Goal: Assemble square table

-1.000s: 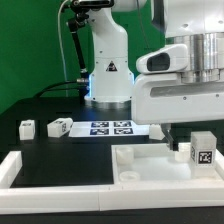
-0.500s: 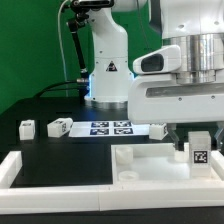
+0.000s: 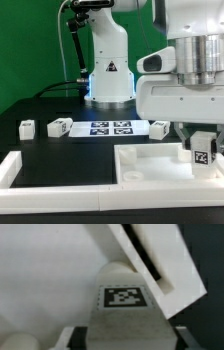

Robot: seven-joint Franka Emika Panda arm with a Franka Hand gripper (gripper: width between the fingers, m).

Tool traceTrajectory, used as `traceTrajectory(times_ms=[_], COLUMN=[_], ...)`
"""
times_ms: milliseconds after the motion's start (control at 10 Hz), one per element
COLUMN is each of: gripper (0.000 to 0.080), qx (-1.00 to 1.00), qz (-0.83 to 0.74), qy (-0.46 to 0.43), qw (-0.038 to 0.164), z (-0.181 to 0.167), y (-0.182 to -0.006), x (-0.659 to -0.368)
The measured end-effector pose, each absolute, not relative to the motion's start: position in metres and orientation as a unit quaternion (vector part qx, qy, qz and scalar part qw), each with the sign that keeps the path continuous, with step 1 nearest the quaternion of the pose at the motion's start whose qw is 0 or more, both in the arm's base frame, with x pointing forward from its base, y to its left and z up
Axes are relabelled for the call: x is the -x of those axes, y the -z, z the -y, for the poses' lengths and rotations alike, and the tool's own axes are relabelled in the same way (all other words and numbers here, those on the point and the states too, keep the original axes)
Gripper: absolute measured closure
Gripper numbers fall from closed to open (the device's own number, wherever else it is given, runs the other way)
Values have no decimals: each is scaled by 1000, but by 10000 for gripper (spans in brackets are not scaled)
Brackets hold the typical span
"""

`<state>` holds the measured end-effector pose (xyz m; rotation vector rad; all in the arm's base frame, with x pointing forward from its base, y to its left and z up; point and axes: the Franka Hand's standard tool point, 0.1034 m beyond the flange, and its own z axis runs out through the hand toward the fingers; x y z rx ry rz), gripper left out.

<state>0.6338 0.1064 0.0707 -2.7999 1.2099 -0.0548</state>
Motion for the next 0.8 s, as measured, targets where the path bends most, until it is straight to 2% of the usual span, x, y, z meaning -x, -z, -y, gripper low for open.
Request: traceTrajectory(times_ms=[200,600,800], gripper=[511,509,508], qx=[841,676,612], qz=[-537,-734,-786], qy=[-5,-17,-10], qw=[66,66,81], z=[-109,-119,-118], y=[-69,-69,-69], x=[-631,-631,-629])
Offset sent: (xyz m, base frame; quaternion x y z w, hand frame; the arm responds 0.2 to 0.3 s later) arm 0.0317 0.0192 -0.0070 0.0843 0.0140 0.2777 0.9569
